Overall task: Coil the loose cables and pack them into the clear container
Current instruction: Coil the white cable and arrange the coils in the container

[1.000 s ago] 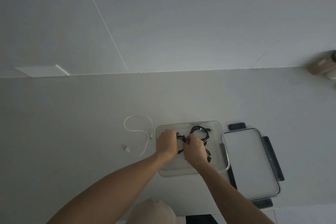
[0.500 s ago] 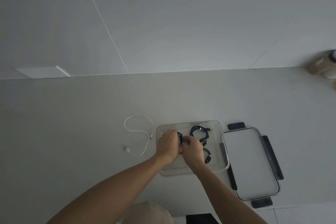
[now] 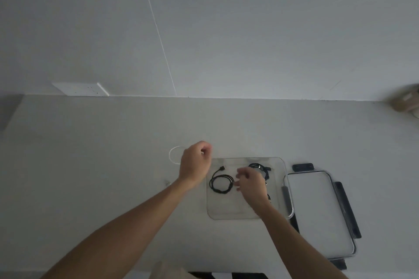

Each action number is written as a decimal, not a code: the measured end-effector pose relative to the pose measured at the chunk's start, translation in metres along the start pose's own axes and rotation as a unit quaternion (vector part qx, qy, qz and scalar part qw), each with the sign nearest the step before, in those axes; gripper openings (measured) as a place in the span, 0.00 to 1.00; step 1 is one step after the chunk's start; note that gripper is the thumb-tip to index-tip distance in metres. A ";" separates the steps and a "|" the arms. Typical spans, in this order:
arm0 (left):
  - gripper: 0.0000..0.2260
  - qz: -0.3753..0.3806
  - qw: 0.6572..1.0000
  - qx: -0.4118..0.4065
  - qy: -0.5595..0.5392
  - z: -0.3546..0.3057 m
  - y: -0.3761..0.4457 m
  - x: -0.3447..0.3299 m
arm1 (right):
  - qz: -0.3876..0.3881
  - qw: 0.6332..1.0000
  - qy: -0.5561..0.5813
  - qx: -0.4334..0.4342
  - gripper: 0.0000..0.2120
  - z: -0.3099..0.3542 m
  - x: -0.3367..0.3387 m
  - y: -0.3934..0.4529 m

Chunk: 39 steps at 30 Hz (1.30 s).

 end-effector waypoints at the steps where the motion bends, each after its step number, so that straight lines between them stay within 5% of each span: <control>1: 0.08 -0.029 0.999 0.027 -0.023 0.008 0.002 0.008 | -0.008 1.000 -0.007 0.011 0.12 0.006 0.002 0.001; 11: 0.10 -0.062 0.980 0.187 0.025 0.098 -0.024 0.051 | 0.013 0.975 -0.150 0.162 0.12 0.087 -0.032 0.008; 16: 0.06 -0.039 0.984 0.176 -0.013 0.098 -0.034 0.048 | -0.088 0.959 -0.260 0.064 0.05 0.068 -0.023 -0.002; 21: 0.05 0.022 0.991 0.125 -0.036 0.062 -0.026 0.033 | -0.051 0.949 -0.310 -0.020 0.06 0.016 -0.024 -0.006; 30: 0.08 0.137 0.990 0.019 0.021 0.008 -0.027 0.013 | 0.000 0.983 -0.182 -0.012 0.03 -0.002 -0.033 -0.001; 39: 0.18 0.194 0.973 0.056 0.109 -0.004 -0.031 -0.016 | 0.010 1.000 -0.021 -0.013 0.04 0.011 0.003 -0.017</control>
Point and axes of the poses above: each hand's wrist, its own y-axis towards the middle knuckle, its own x-axis out of the back of the hand, z = x × y, the point moved 2 cm from there along y, towards the middle knuckle, and after that the axes turned 2 degrees about x, right-handed, at the moved point
